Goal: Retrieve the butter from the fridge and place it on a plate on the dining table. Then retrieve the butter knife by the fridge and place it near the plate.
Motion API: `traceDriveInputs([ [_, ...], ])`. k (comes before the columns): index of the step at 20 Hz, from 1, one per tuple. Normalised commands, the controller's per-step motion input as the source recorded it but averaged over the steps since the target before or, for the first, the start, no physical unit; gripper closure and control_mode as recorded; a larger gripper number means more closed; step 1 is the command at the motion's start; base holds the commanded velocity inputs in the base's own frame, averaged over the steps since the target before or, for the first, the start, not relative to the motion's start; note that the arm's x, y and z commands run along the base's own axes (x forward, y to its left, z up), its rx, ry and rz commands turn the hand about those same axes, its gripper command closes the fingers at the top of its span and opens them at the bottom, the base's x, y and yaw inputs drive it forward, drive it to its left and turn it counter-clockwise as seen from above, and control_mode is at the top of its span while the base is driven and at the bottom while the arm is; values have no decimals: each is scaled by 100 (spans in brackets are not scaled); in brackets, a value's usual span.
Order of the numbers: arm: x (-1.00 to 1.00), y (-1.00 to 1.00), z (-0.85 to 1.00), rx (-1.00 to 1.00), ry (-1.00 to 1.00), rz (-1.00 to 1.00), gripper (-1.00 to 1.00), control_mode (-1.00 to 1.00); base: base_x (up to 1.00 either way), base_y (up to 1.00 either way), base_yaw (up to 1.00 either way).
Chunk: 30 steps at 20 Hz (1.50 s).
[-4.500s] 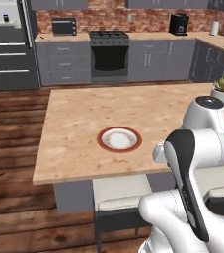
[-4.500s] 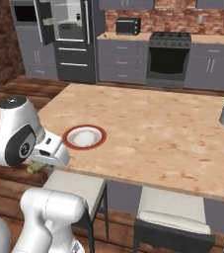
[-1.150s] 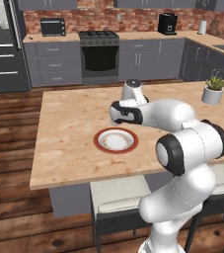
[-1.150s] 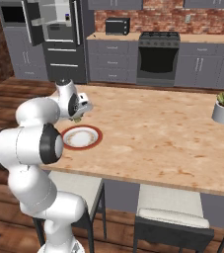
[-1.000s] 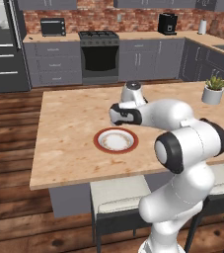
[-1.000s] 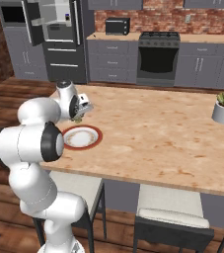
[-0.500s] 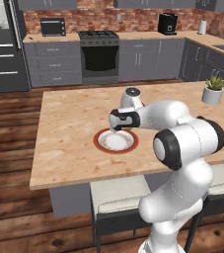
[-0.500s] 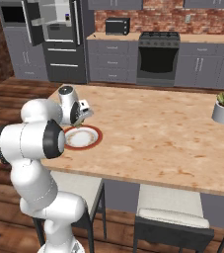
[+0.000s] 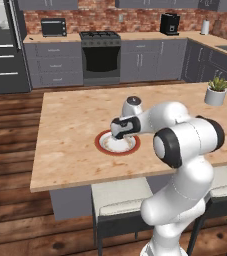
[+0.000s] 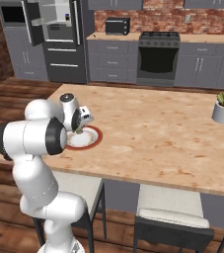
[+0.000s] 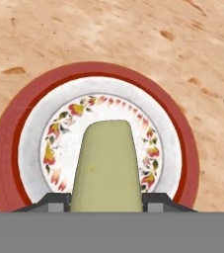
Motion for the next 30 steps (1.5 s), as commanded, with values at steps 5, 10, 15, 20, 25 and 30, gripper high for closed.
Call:
traceDriveInputs([
  [5,0,0,-35,0,0,0,100,-100,0,0,0],
  [10,0,0,-26,0,0,0,100,-100,0,0,0],
  [15,0,0,-24,0,0,0,100,-100,0,0,0],
  [20,0,0,-17,0,0,0,100,-100,0,0,0],
  [25,0,0,-12,0,0,0,100,-100,0,0,0],
  [30,3,0,-2,0,0,0,100,-100,0,0,0],
])
